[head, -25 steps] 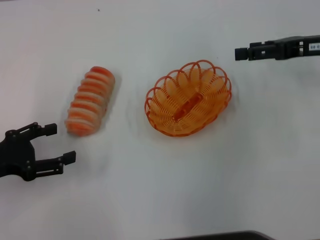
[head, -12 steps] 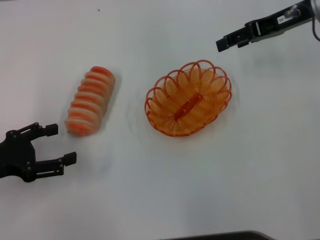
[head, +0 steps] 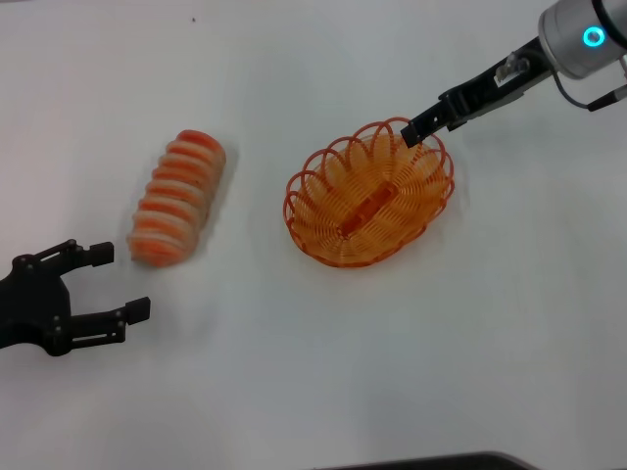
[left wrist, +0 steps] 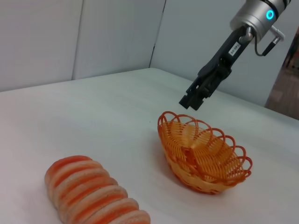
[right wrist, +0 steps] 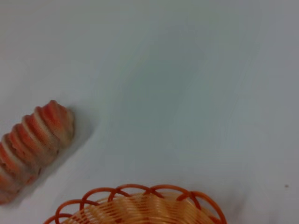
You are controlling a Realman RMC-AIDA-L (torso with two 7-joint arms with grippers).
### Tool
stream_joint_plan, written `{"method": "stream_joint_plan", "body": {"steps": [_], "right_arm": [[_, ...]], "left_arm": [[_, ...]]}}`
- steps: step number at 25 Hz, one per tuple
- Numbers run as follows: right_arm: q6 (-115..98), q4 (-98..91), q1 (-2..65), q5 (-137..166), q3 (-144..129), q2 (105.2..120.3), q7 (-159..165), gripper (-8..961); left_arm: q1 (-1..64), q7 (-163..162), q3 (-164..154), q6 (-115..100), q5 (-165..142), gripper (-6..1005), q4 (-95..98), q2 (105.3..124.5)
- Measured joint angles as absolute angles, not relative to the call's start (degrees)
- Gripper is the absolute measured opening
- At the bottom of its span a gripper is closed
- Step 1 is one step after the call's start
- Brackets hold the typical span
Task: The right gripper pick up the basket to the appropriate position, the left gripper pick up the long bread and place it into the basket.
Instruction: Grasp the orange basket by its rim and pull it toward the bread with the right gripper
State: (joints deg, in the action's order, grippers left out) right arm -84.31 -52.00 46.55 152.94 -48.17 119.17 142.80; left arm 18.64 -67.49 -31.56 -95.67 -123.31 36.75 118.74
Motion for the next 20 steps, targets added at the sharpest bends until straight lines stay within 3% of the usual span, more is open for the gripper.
{"method": "stream_joint_plan", "body": {"steps": [20], "right_arm": [[-80.25,-46.41,46.88,153.04,-50.05,119.33,142.17,676]], "left_arm": [[18.63,-67.41,-31.55,-95.53,-123.31,910,36.99,119.25]]}}
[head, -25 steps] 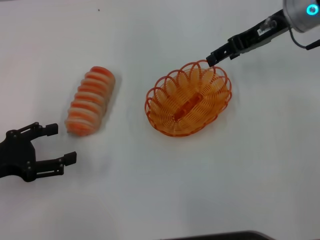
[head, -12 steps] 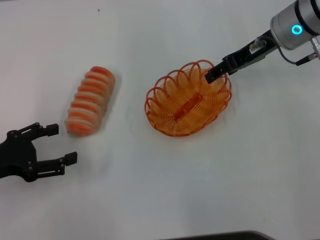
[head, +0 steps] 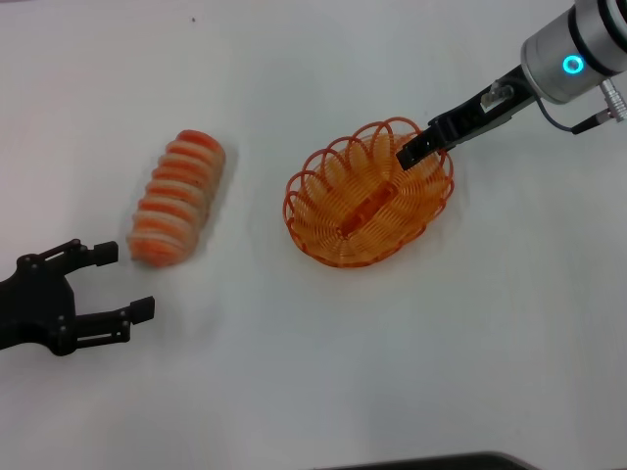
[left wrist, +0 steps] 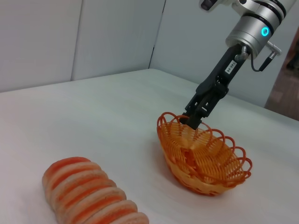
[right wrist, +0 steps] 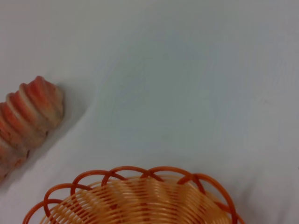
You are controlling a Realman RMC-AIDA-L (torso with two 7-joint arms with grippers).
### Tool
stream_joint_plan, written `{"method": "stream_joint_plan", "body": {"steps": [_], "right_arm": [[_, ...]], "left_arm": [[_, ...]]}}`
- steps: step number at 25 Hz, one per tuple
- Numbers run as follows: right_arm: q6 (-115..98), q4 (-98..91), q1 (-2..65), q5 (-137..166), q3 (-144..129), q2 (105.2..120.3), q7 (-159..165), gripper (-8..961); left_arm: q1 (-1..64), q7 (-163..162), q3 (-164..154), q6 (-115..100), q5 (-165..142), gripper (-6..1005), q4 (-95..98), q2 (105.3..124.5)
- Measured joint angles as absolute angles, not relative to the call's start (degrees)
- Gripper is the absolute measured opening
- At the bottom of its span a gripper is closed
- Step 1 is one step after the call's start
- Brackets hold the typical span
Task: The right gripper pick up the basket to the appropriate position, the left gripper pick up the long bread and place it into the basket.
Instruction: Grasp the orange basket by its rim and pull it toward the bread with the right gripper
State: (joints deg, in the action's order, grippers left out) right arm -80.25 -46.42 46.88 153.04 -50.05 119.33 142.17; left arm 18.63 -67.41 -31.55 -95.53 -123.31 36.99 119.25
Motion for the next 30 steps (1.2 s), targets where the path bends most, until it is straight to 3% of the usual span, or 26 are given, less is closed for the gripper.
{"method": "stream_joint_plan", "body": {"steps": [8,19,24,30], "right_arm": [[-78.44,-44.84,47.19,153.01,-54.12,119.52,142.64,640],[-78.22,-44.79,47.29,152.93,-54.49,119.53,142.74,152],[-78.72,-45.12,46.72,150.75,-53.82,119.33,142.58,113],[-81.70,-45.15,44.85,143.33,-49.86,117.19,142.29,107]], "left_arm": [[18.63,-67.41,-31.55,-95.64,-123.31,907,37.01,119.27],[18.64,-67.41,-31.43,-95.78,-123.31,903,37.18,119.26],[18.71,-67.41,-31.44,-95.65,-123.31,901,37.18,119.33],[18.71,-67.41,-31.17,-95.85,-122.97,899,37.33,119.20]]}}
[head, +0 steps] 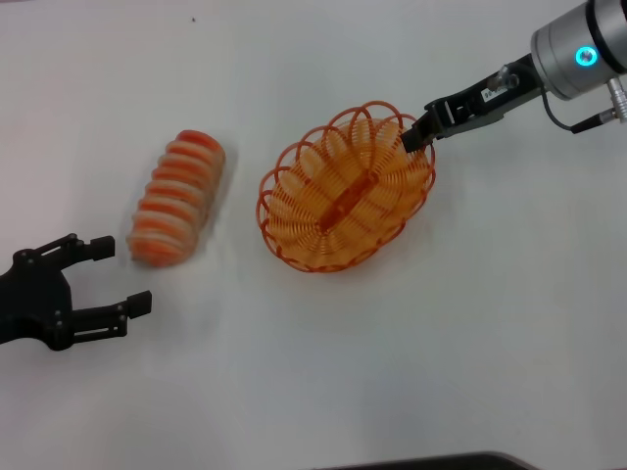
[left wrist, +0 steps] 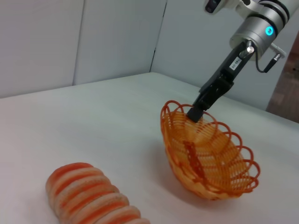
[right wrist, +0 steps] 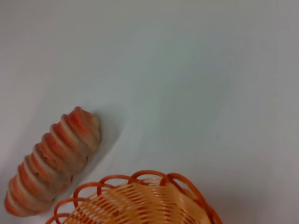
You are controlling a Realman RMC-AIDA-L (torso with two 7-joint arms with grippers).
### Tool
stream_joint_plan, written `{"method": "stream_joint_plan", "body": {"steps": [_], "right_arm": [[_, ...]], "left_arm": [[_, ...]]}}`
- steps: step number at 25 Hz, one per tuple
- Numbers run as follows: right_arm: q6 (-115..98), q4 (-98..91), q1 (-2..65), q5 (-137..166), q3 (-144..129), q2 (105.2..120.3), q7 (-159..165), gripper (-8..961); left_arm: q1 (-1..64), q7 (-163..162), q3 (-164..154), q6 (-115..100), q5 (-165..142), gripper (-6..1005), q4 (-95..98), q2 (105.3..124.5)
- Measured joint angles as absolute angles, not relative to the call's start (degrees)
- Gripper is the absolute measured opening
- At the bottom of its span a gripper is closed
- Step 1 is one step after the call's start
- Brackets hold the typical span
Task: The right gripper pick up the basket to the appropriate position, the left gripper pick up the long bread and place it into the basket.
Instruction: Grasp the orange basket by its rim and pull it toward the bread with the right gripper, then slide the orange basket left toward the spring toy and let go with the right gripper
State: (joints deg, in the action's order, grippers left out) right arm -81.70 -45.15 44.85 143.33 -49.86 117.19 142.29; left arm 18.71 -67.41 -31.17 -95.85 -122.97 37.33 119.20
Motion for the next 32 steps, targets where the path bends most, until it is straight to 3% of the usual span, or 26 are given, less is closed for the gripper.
{"method": "stream_joint_plan", "body": {"steps": [4,19,32], "right_arm": [[-83.85,-44.82,44.23,142.77,-47.81,116.84,143.85,95],[-80.12,-41.01,39.29,137.80,-40.26,119.38,161.79,71],[-74.47,-34.85,39.03,134.74,-41.36,120.29,163.99,70]], "left_arm": [[18.65,-67.41,-31.04,-95.63,-122.83,898,37.35,119.17],[19.66,-67.41,-28.16,-93.56,-122.61,893,37.47,119.43],[19.11,-67.08,-28.12,-92.98,-122.60,888,37.48,119.44]]}}
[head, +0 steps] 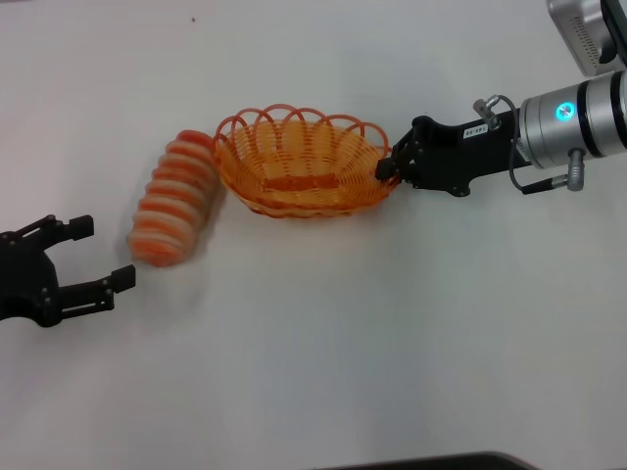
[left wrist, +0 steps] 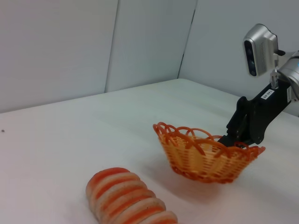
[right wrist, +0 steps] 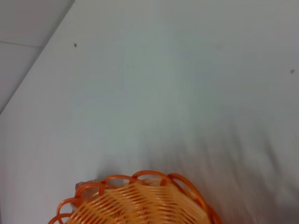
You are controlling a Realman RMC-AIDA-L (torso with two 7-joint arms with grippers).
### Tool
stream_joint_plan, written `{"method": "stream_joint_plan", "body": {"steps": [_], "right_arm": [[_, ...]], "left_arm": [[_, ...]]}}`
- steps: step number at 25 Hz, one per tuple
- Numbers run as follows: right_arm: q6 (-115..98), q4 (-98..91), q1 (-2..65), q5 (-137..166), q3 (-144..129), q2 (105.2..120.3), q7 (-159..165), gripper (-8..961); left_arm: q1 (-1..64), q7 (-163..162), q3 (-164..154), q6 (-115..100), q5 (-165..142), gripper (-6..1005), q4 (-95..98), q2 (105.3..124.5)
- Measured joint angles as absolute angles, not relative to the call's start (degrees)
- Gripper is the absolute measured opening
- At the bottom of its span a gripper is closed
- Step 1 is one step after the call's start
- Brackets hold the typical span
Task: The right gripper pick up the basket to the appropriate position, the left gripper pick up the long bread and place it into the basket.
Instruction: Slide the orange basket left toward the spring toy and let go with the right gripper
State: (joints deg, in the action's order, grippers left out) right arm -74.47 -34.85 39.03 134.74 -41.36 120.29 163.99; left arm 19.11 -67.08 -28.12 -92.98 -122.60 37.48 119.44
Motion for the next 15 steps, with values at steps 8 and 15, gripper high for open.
{"method": "stream_joint_plan", "body": {"steps": [8,15], "right_arm": [[-73.57,-35.01,38.95,134.47,-42.13,120.23,163.98,70],[-73.14,-34.57,37.98,134.46,-42.20,120.18,163.65,77]], "left_arm": [[19.20,-67.02,-28.13,-92.89,-122.62,885,37.53,119.44],[19.24,-66.98,-28.14,-92.77,-122.62,883,37.53,119.43]]}}
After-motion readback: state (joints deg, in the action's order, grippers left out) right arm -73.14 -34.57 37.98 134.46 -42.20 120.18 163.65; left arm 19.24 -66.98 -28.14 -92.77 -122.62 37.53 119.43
